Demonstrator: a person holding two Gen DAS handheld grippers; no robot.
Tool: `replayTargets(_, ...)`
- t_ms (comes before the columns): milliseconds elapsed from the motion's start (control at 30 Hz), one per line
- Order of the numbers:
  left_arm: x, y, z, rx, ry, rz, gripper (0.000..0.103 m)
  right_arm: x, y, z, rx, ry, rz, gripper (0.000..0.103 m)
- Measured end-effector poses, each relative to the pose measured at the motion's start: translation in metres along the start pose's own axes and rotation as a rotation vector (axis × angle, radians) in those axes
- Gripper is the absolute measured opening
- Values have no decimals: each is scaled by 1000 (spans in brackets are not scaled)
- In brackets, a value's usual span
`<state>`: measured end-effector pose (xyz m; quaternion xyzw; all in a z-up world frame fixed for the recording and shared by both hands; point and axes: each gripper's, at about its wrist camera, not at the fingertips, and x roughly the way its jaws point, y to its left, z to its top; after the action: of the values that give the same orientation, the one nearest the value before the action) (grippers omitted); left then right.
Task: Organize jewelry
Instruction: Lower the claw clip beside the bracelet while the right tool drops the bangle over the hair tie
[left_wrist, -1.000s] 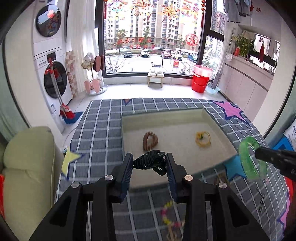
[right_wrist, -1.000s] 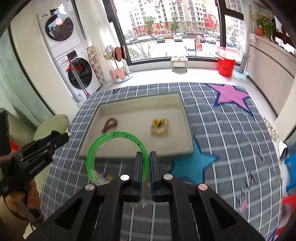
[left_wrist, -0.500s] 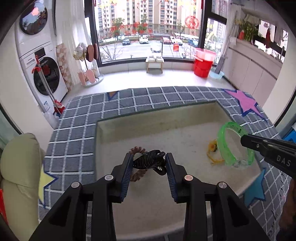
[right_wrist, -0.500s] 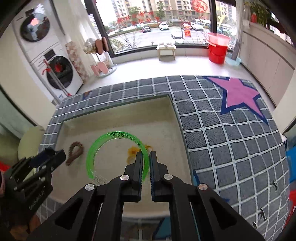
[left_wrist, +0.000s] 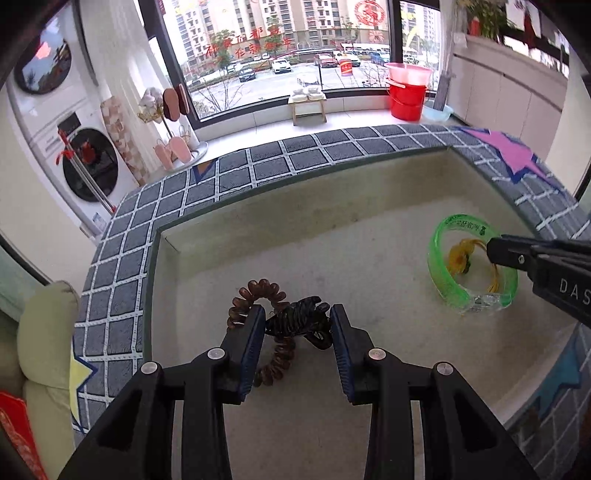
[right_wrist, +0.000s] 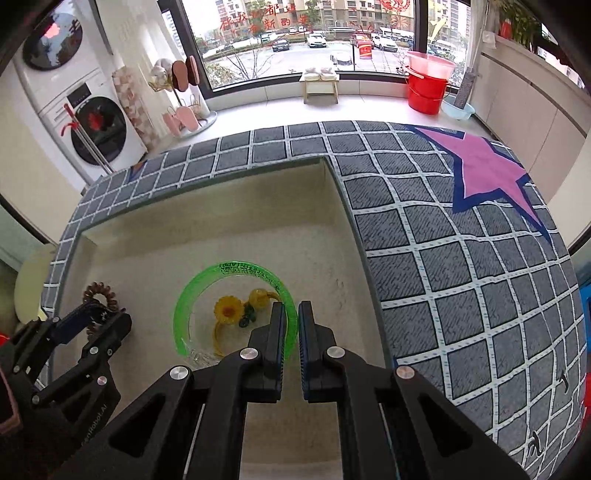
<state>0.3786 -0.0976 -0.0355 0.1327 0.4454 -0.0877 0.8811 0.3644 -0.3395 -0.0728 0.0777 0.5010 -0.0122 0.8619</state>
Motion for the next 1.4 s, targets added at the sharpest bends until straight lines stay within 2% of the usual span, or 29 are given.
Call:
replayTargets(33, 0, -2, -1, 10, -1, 14, 51, 1, -1, 0, 4, 6, 3, 8)
replayTargets(100, 0, -3, -1, 15, -3, 24, 62, 2, -1, -2, 12, 13, 8, 9)
replayTargets(133, -1, -2, -1, 12, -9, 29, 72, 3, -2, -2, 14, 18, 11, 9)
replayTargets(167, -2, -2, -2, 11, -13, 32, 75, 3, -2, -2, 14, 19, 12, 9)
replayTargets(333, -5, -2, -3, 21, -17, 48, 75, 4, -5, -2, 26, 31, 43, 12)
replayTargets(367, -6, -2, -4, 16, -18, 47, 75, 3, -7, -1, 35, 31, 58, 19)
replayTargets(433, -7, -1, -3, 7, -24, 39, 75, 0, -8, -1, 51, 17, 79, 41)
replayTargets(467, -9, 0, -3, 4, -28, 38, 75, -4, -8, -1, 55, 5, 86, 57)
replayTargets(667, -13, 5, -1, -17, -33, 26, 76, -28, -11, 0, 88, -48, 130, 60)
replayTargets(700, -14, 6, -1, -23, -33, 21, 81, -34, -10, 0, 93, -58, 138, 60)
replayTargets(733, -15, 7, -1, -28, -34, 20, 103, -39, -11, 0, 99, -65, 143, 60)
replayTargets(800, -23, 10, -1, -41, -71, 32, 103, -47, -12, -2, 107, -79, 153, 60)
replayTargets(1067, -54, 20, -2, -51, -118, 21, 103, -73, -17, -16, 126, -105, 170, 60)
replayTargets(1133, -65, 24, -5, -52, -132, 21, 103, -83, -17, -23, 118, -118, 175, 72)
replayTargets(1167, -73, 27, -8, -51, -142, 21, 103, -88, -16, -26, 117, -130, 174, 83)
replayTargets(1333, -106, 35, -29, -51, -190, 36, 103, -113, -19, -45, 117, -180, 187, 85)
replayTargets(1400, -116, 39, -41, -51, -199, 20, 103, -122, -18, -54, 112, -197, 190, 85)
